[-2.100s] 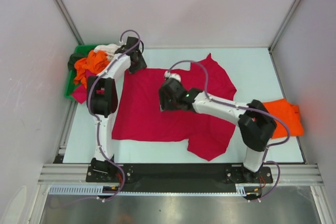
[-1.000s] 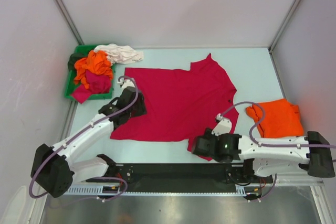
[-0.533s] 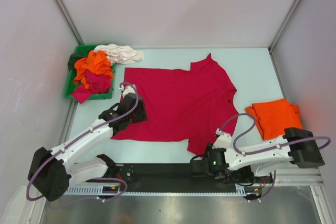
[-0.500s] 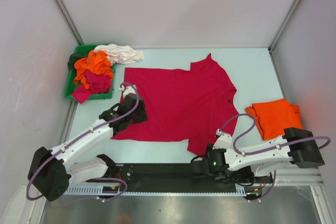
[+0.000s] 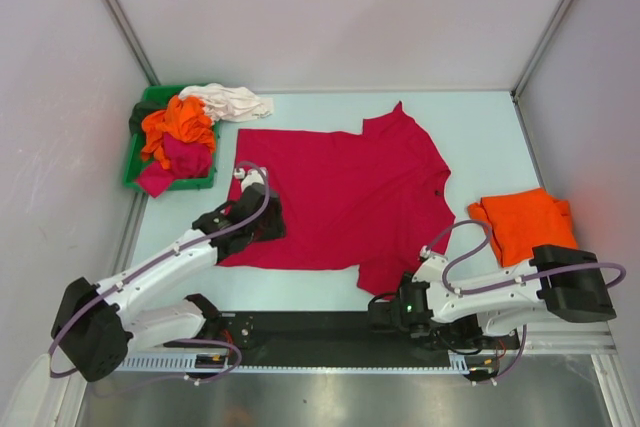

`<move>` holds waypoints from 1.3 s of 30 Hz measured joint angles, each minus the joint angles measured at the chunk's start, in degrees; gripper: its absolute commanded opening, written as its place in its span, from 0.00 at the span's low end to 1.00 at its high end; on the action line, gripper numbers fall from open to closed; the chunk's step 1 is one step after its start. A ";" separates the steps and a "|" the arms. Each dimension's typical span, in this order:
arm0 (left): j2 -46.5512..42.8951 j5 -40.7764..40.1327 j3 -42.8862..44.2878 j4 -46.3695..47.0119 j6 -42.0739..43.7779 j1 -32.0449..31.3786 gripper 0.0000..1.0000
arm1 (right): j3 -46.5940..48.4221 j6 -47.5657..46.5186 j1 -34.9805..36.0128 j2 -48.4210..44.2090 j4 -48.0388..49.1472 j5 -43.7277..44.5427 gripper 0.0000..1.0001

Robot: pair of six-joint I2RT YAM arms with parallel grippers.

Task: Fold and stack the t-shirts
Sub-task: Grap the side of the flattened tshirt closest away from the robot with both arms

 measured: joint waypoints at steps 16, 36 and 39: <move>-2.47 0.61 0.00 -0.68 -0.02 -1.86 0.53 | 6.27 0.13 4.79 1.88 0.46 6.05 0.47; -0.92 1.25 0.00 -0.70 0.11 -2.78 0.53 | 3.34 0.13 4.13 6.40 -0.68 5.44 0.47; -0.81 1.27 0.00 -0.70 0.13 -2.84 0.53 | 2.97 0.11 1.27 6.43 0.15 5.88 0.47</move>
